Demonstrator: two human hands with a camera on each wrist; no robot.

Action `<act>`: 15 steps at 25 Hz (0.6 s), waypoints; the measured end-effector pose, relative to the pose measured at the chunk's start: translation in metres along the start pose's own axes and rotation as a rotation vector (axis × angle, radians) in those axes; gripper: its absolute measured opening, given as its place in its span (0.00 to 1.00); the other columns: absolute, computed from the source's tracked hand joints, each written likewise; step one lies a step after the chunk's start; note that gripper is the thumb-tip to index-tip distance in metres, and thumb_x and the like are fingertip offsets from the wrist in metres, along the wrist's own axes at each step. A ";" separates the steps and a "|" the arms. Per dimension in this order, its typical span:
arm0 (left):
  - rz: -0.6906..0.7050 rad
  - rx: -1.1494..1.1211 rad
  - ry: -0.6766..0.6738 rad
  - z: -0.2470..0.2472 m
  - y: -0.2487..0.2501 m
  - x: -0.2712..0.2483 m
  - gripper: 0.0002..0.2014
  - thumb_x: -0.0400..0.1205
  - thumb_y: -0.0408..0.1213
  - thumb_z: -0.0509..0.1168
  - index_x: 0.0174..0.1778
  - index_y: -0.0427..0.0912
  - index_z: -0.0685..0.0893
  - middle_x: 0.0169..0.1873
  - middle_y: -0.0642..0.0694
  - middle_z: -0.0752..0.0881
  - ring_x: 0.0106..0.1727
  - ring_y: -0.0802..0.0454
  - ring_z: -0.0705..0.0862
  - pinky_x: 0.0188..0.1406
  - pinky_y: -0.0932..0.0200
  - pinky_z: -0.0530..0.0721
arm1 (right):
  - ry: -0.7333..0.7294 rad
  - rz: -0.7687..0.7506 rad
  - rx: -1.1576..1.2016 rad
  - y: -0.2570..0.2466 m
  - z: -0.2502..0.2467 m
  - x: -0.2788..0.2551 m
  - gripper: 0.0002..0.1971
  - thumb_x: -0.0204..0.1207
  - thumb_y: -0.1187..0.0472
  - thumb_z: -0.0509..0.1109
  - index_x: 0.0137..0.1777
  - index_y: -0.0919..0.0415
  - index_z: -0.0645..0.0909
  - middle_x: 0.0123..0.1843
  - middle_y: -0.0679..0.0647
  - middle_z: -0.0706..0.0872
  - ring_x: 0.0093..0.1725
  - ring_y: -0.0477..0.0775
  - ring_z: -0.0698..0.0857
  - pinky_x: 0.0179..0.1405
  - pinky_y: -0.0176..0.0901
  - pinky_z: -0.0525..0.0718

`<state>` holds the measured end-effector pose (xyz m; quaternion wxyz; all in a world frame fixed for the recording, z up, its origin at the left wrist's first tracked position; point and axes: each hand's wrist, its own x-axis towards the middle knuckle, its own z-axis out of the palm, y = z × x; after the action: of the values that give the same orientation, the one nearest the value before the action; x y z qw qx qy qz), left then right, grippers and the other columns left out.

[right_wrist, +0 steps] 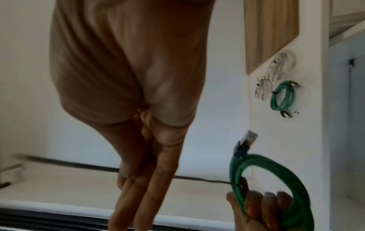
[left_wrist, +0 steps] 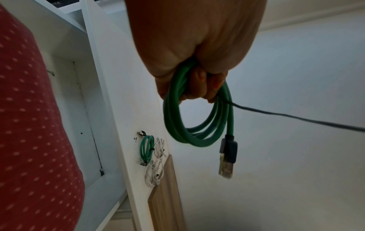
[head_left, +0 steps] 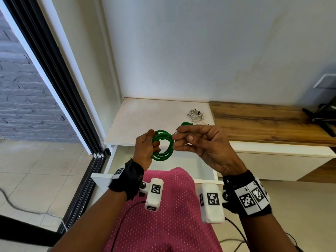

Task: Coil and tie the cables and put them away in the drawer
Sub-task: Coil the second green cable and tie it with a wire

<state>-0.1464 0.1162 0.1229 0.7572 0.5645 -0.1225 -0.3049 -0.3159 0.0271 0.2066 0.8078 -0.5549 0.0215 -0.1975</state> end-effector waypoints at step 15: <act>0.108 0.129 -0.227 0.006 -0.003 -0.016 0.17 0.90 0.37 0.52 0.40 0.38 0.81 0.26 0.48 0.72 0.24 0.59 0.68 0.24 0.65 0.67 | 0.364 -0.101 -0.085 0.004 -0.001 0.016 0.04 0.65 0.67 0.75 0.38 0.65 0.90 0.34 0.61 0.87 0.29 0.54 0.82 0.27 0.44 0.83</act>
<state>-0.1631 0.1210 0.1247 0.7159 0.5664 -0.2570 -0.3173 -0.3004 0.0220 0.2060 0.7556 -0.5440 0.1479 -0.3337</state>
